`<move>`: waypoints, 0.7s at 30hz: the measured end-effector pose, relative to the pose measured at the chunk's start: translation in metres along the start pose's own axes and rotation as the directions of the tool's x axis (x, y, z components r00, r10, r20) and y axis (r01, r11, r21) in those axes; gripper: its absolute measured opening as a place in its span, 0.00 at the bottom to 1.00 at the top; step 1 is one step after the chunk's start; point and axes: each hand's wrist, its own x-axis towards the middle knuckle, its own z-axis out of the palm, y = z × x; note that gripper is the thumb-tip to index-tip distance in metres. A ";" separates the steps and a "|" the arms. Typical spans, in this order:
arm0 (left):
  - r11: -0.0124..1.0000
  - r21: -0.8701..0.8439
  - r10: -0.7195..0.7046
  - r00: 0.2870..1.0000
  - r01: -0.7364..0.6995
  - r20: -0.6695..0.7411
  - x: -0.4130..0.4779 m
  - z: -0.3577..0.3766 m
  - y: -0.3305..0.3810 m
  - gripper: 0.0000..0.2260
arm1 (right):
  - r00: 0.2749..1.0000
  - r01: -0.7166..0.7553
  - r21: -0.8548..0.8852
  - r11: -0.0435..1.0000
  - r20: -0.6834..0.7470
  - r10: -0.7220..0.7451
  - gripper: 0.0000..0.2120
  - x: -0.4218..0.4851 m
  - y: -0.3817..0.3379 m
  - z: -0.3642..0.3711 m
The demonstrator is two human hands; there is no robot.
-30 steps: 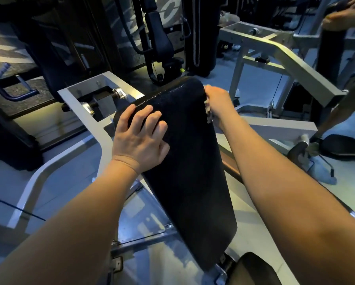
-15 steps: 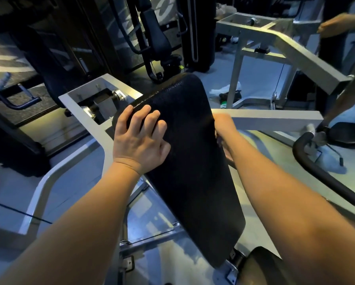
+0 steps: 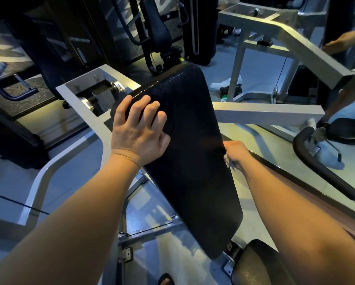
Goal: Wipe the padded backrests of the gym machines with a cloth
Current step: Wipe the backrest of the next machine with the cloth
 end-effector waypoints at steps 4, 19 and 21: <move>1.000 -0.005 -0.002 1.000 0.002 -0.008 0.001 -0.001 0.001 0.14 | 0.986 0.169 0.235 0.957 -0.058 -0.159 0.13 -0.010 -0.095 -0.008; 1.000 -0.006 -0.001 1.000 0.001 0.008 0.001 -0.001 0.001 0.15 | 0.885 0.419 0.376 0.827 0.034 -0.464 0.24 -0.017 -0.092 -0.013; 1.000 -0.005 0.000 1.000 0.000 0.009 0.001 -0.001 0.001 0.16 | 0.895 0.397 0.328 0.857 0.067 -0.441 0.29 -0.015 -0.086 -0.014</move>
